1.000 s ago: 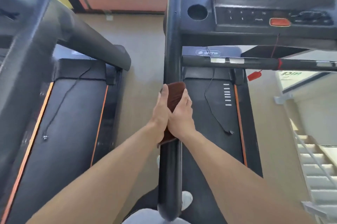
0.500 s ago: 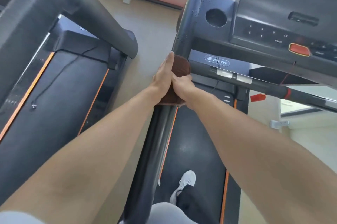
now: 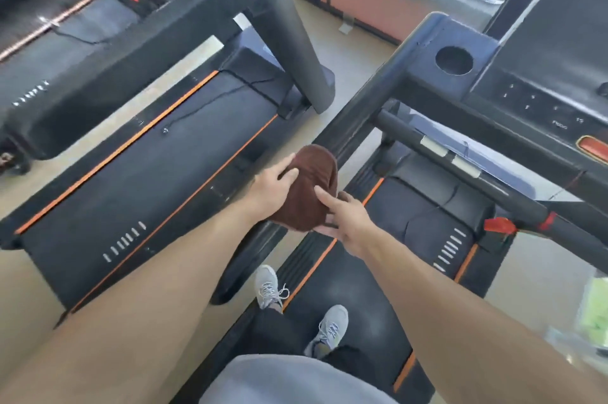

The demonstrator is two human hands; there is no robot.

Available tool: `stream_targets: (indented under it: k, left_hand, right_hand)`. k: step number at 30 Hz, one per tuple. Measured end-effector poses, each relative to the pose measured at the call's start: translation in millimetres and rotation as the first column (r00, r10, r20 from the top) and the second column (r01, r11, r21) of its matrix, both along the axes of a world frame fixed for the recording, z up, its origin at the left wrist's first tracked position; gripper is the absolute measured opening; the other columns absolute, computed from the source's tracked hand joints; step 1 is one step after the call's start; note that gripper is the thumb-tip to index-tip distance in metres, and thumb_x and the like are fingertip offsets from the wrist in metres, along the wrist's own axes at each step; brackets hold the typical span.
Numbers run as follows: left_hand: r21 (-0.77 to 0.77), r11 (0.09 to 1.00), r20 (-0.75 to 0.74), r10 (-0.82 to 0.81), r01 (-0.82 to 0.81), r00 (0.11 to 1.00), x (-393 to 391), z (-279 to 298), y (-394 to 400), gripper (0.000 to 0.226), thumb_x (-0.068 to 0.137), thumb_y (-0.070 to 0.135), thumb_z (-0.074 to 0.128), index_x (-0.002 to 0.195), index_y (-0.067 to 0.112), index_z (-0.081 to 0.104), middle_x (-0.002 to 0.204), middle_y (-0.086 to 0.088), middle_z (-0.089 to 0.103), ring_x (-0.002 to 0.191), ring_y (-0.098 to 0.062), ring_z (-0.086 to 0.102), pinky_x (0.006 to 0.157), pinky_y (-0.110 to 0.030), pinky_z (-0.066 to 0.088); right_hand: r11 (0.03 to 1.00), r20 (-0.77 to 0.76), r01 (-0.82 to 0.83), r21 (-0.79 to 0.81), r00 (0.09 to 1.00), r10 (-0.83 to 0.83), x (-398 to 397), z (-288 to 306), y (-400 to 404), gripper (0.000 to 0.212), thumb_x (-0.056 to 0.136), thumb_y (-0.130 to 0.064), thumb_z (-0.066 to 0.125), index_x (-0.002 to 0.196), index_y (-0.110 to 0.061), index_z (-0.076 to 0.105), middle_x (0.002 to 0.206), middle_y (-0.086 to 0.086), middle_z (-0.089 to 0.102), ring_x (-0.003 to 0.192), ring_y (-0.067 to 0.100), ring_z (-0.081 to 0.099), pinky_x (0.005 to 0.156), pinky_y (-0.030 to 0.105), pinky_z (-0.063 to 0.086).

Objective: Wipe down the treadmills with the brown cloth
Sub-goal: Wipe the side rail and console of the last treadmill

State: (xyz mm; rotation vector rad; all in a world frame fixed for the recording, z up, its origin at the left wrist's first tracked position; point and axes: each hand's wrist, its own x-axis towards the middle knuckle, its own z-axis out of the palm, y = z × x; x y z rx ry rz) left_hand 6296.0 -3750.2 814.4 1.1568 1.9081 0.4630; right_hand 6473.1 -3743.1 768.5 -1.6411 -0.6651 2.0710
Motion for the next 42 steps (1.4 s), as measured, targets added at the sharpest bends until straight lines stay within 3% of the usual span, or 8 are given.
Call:
stream_targets:
  k: [6, 11, 17, 22, 24, 27, 32, 42]
  left_hand:
    - [-0.049, 0.999, -0.122, 0.006, -0.012, 0.993, -21.4, -9.9, -56.3, 0.049, 0.105, 0.050, 0.042, 0.154, 0.047, 0.037, 0.158, 0.011, 0.045, 0.145, -0.021, 0.042, 0.116, -0.036, 0.031]
    - [0.134, 0.991, -0.461, 0.046, 0.018, 0.886, 8.5, -18.6, -77.0, 0.055, 0.108, 0.041, 0.032, 0.161, 0.027, 0.027, 0.168, 0.001, 0.027, 0.155, -0.020, 0.022, 0.124, -0.043, 0.018]
    - [0.621, 0.691, -0.286, -0.241, 0.371, 0.928, 64.6, -16.0, -112.6, 0.098, 0.076, 0.042, 0.083, 0.153, 0.003, 0.038, 0.165, -0.011, 0.030, 0.156, -0.024, 0.022, 0.126, -0.049, 0.018]
    - [0.755, 0.655, 0.010, -0.072, 0.040, 0.997, 81.6, 12.3, -86.5, 0.082, 0.076, -0.002, 0.067, 0.153, 0.011, 0.043, 0.156, 0.010, 0.044, 0.147, -0.006, 0.038, 0.117, -0.043, 0.039]
    - [0.673, 0.728, 0.309, -0.113, -0.133, 0.944, 83.4, 35.7, -68.7, 0.065, 0.087, 0.009, 0.053, 0.150, 0.020, 0.050, 0.147, 0.018, 0.053, 0.139, 0.000, 0.045, 0.115, -0.038, 0.042]
    - [0.293, 0.872, 0.832, -0.031, -0.392, 0.553, 94.8, 81.6, -43.1, 0.029, 0.096, 0.023, 0.057, 0.120, 0.025, 0.073, 0.119, -0.009, 0.073, 0.122, -0.035, 0.064, 0.108, -0.055, 0.048]
    - [-0.295, 0.884, 0.880, 0.399, -0.363, 0.256, 106.5, 104.5, -27.0, 0.050, 0.100, 0.052, 0.057, 0.113, 0.006, 0.073, 0.104, -0.013, 0.078, 0.098, -0.033, 0.075, 0.100, -0.051, 0.054]
    - [-0.431, 0.886, 0.888, 0.450, -0.174, 0.091, 112.8, 88.1, -19.7, 0.076, 0.103, 0.060, 0.041, 0.136, -0.005, 0.057, 0.131, -0.029, 0.064, 0.125, -0.043, 0.061, 0.116, -0.055, 0.039]
  right_hand:
    - [0.944, 0.091, -0.312, 0.104, 0.949, 0.303, 7.2, 0.6, -28.1, 0.055, 0.083, -0.053, 0.082, 0.126, -0.022, 0.071, 0.110, -0.004, 0.079, 0.107, 0.016, 0.073, 0.086, 0.030, 0.056]
    - [0.978, -0.003, -0.151, 0.146, 0.988, 0.153, 25.1, 7.7, -36.7, 0.043, 0.090, -0.047, 0.077, 0.124, -0.021, 0.073, 0.108, -0.001, 0.080, 0.100, 0.017, 0.077, 0.092, 0.033, 0.058]
    - [0.975, -0.203, -0.012, 0.224, 0.978, 0.059, 40.7, 74.0, -33.9, 0.025, 0.097, -0.020, 0.068, 0.121, -0.015, 0.073, 0.114, 0.010, 0.077, 0.101, 0.026, 0.073, 0.084, 0.039, 0.058]
    - [0.888, -0.114, -0.025, 0.459, 0.990, 0.087, 46.4, 139.9, -24.4, 0.025, 0.097, -0.025, 0.069, 0.118, -0.012, 0.071, 0.103, 0.008, 0.076, 0.086, 0.021, 0.071, 0.065, 0.027, 0.056]
    - [0.867, -0.153, 0.071, 0.494, 0.988, 0.006, 51.4, 162.6, -22.8, 0.046, 0.093, -0.055, 0.060, 0.119, -0.019, 0.071, 0.105, 0.012, 0.077, 0.084, 0.025, 0.070, 0.065, 0.029, 0.054]
    - [0.805, -0.150, 0.188, 0.563, 0.981, -0.125, 68.1, 177.4, -20.0, 0.057, 0.094, -0.065, 0.047, 0.133, -0.027, 0.063, 0.114, 0.011, 0.077, 0.101, 0.027, 0.073, 0.070, 0.034, 0.054]
    - [0.634, 0.134, 0.135, 0.762, 0.924, -0.358, 77.3, 150.7, -50.6, 0.029, 0.090, -0.031, 0.080, 0.116, -0.024, 0.069, 0.112, -0.007, 0.075, 0.103, 0.007, 0.070, 0.084, 0.019, 0.054]
    - [0.701, 0.363, 0.145, 0.698, 0.772, -0.522, 45.0, 51.9, -139.2, 0.045, 0.087, -0.046, 0.076, 0.126, -0.034, 0.058, 0.125, -0.025, 0.059, 0.123, -0.003, 0.053, 0.108, 0.028, 0.044]
